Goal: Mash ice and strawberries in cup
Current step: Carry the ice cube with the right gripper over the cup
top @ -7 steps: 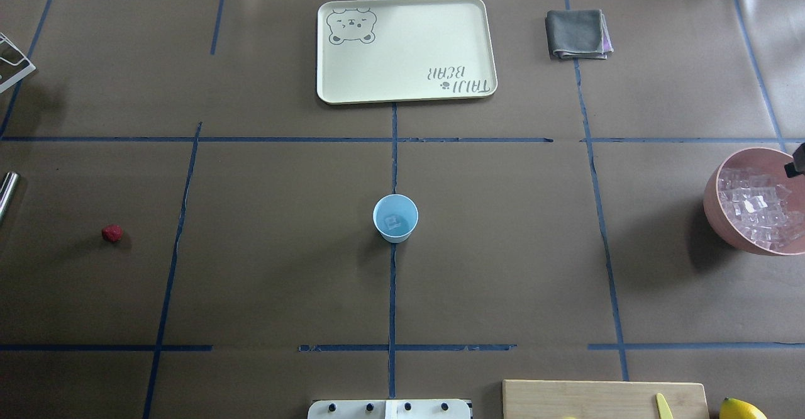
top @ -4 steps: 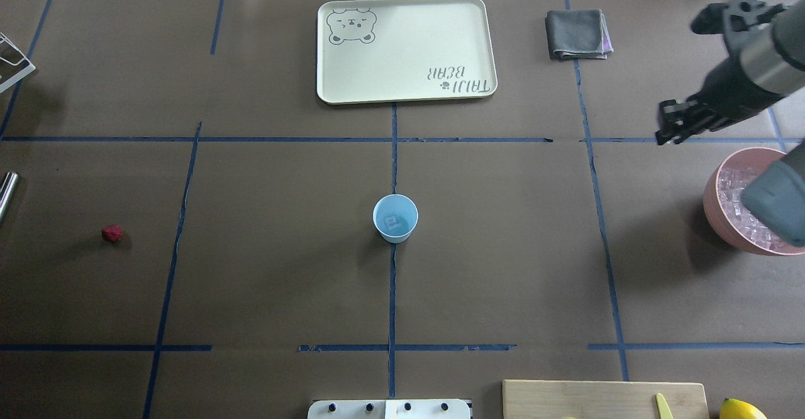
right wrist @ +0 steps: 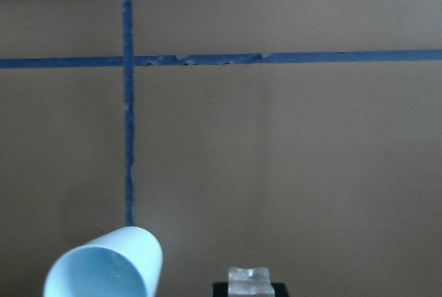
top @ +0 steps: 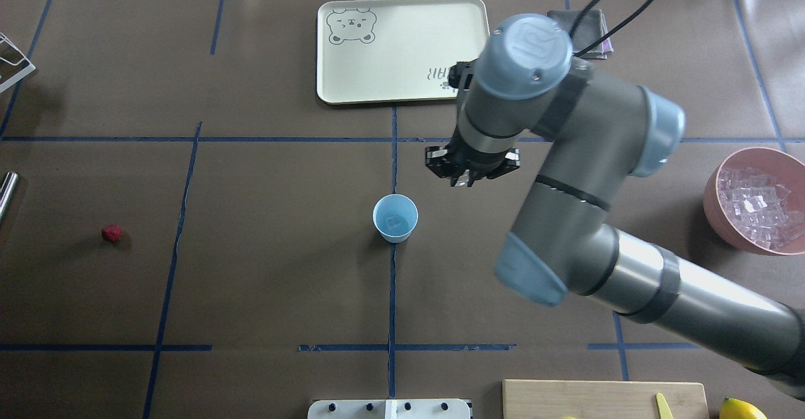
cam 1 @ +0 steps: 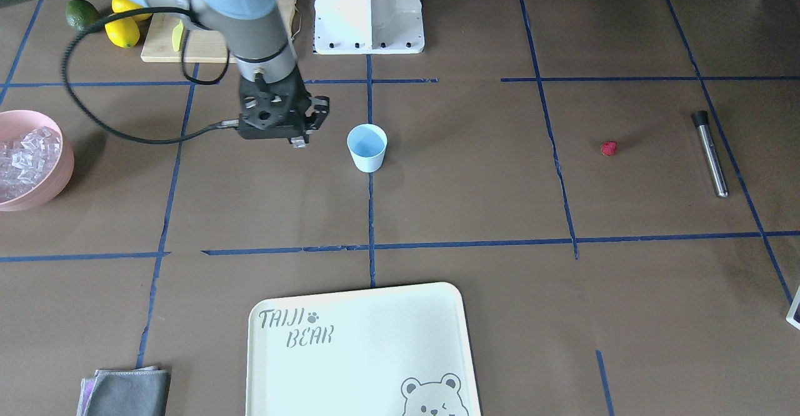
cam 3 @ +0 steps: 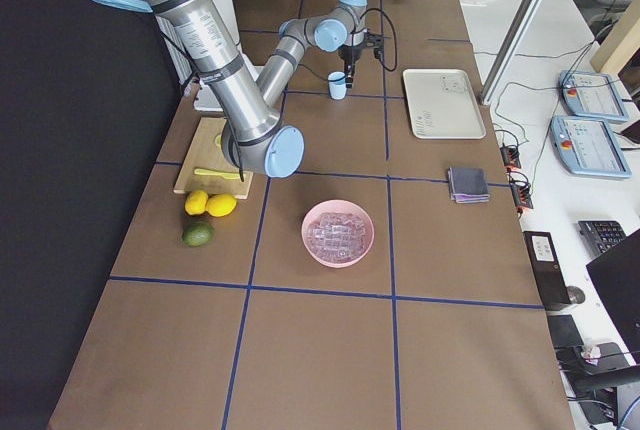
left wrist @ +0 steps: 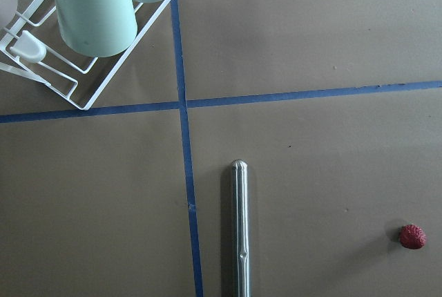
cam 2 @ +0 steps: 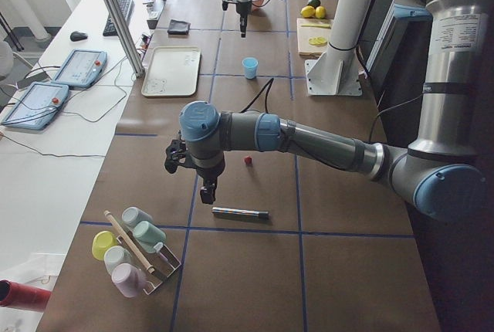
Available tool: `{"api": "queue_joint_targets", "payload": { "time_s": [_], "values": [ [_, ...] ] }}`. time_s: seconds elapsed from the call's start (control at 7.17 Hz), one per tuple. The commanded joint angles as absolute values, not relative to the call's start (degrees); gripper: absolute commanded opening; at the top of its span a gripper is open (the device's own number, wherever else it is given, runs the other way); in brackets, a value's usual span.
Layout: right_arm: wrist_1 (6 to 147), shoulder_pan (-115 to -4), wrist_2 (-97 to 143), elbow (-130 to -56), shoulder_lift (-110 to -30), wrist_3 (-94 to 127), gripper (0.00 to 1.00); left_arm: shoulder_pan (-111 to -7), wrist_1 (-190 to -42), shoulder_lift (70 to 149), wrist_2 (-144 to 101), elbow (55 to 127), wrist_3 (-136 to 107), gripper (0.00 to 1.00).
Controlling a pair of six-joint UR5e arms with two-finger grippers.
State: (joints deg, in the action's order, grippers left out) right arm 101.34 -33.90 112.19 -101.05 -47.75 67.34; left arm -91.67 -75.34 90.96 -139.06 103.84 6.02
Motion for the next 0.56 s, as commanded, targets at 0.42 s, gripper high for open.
{"api": "queue_joint_targets", "payload": {
  "time_s": [0.42],
  "values": [
    [99.05, -28.74, 109.51, -91.49, -40.34, 72.42, 0.00, -91.67, -75.41, 90.97, -139.04, 103.36, 6.06, 1.00]
  ]
}}
